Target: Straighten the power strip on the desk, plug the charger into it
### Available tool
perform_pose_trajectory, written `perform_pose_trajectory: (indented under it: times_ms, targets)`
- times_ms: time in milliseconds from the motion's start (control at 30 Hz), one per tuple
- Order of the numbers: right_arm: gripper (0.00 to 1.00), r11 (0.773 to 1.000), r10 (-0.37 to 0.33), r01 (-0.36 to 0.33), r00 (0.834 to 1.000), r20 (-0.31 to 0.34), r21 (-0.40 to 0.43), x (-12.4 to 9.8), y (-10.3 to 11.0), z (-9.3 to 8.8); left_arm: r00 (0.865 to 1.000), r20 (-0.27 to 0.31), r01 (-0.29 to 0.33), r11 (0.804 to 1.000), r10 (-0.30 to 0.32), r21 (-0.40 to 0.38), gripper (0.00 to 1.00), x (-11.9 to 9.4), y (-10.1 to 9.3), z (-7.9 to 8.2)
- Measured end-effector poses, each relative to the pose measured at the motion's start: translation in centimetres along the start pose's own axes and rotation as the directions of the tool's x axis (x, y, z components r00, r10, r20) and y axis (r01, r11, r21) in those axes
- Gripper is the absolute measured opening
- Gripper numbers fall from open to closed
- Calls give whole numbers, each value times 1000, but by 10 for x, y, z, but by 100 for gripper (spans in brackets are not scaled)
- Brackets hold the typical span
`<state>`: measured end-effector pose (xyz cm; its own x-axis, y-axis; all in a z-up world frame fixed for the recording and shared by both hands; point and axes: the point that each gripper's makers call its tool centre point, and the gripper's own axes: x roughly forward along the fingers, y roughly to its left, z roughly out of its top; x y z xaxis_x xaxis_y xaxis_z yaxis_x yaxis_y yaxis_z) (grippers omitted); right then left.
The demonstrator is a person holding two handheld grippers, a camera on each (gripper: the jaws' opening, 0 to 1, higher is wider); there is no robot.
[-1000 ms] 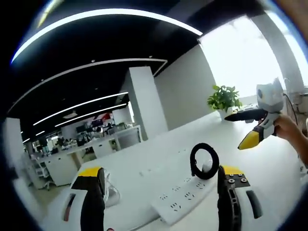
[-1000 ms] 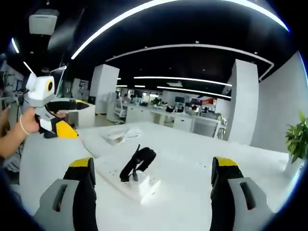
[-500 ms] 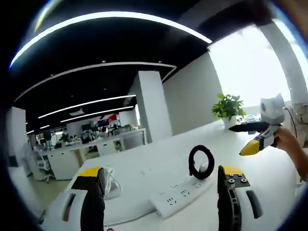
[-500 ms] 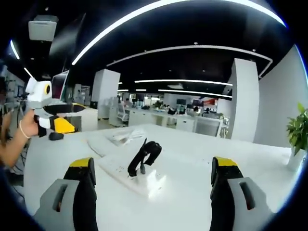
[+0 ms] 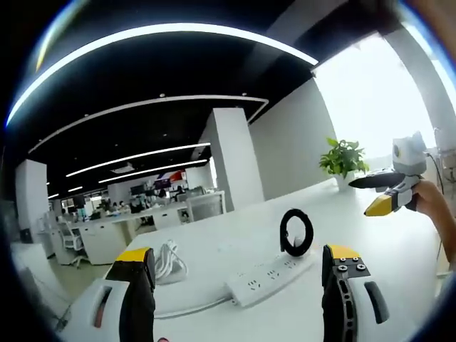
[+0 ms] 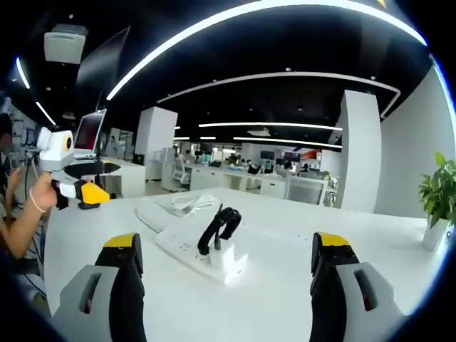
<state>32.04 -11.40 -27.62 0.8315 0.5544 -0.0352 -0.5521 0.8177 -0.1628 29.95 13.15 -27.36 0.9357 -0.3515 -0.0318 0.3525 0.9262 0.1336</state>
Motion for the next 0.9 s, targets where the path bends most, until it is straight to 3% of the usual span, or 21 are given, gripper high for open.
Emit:
perform_pose_trajectory:
  times_ms: [467, 900]
  targets:
    - [96, 999, -21, 21, 1000, -2, 41, -34, 7, -11, 998, -38, -46, 998, 44, -46, 99, -33, 10, -26]
    - [96, 994, -54, 51, 998, 22, 101, -59, 10, -36, 996, -17, -85, 992, 84, -90, 99, -57, 18, -40]
